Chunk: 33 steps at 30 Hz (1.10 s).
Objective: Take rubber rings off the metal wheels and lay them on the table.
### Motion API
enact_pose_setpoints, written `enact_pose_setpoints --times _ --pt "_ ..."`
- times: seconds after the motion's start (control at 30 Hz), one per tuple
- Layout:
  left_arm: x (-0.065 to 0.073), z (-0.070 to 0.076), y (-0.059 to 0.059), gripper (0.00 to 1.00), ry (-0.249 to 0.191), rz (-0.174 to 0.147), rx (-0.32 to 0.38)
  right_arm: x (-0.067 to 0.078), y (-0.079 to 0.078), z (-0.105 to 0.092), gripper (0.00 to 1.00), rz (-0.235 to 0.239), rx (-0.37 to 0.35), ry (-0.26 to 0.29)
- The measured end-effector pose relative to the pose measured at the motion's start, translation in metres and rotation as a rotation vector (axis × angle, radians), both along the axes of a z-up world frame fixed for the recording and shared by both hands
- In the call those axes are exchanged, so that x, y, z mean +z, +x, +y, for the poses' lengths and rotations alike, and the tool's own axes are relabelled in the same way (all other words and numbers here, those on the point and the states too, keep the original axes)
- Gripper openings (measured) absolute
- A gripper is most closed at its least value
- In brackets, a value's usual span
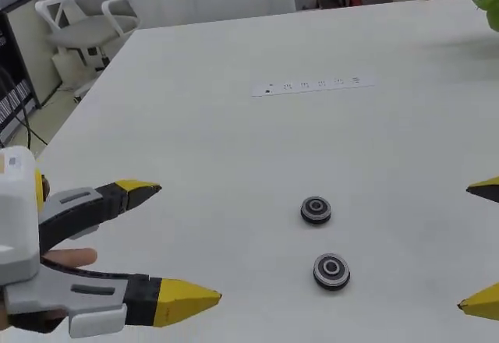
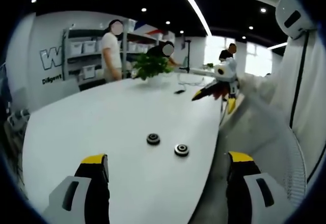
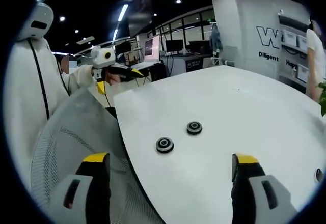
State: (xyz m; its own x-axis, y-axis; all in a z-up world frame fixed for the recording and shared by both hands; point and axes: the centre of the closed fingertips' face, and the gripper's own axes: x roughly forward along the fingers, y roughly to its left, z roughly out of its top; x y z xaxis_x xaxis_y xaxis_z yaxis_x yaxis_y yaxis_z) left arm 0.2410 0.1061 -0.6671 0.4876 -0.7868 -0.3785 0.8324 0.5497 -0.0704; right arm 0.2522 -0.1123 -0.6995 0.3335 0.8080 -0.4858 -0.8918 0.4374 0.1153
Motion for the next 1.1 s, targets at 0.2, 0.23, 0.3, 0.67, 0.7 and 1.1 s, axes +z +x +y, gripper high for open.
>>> enact_pose_setpoints --times 0.2,0.23,0.3,0.67,0.7,1.1 --pt "0.022 -0.009 0.005 0.97 -0.043 -0.020 -0.032 0.008 0.004 0.005 0.96 -0.020 0.025 -0.003" --pt "0.026 -0.011 0.006 0.97 -0.052 -0.016 -0.036 0.011 0.004 0.007 0.96 -0.030 0.032 -0.001" --pt "0.034 -0.015 0.007 0.97 -0.079 -0.023 -0.044 0.015 0.006 0.011 0.95 -0.044 0.044 0.010" --pt "0.073 -0.033 0.022 0.95 -0.064 -0.130 -0.105 0.036 0.013 0.034 0.90 -0.107 0.126 0.015" --pt "0.076 -0.034 0.024 0.95 -0.064 -0.138 -0.108 0.038 0.013 0.036 0.90 -0.114 0.130 0.015" --pt "0.081 -0.063 0.039 0.94 -0.008 -0.208 -0.204 0.058 0.027 0.055 0.88 -0.166 0.177 0.029"
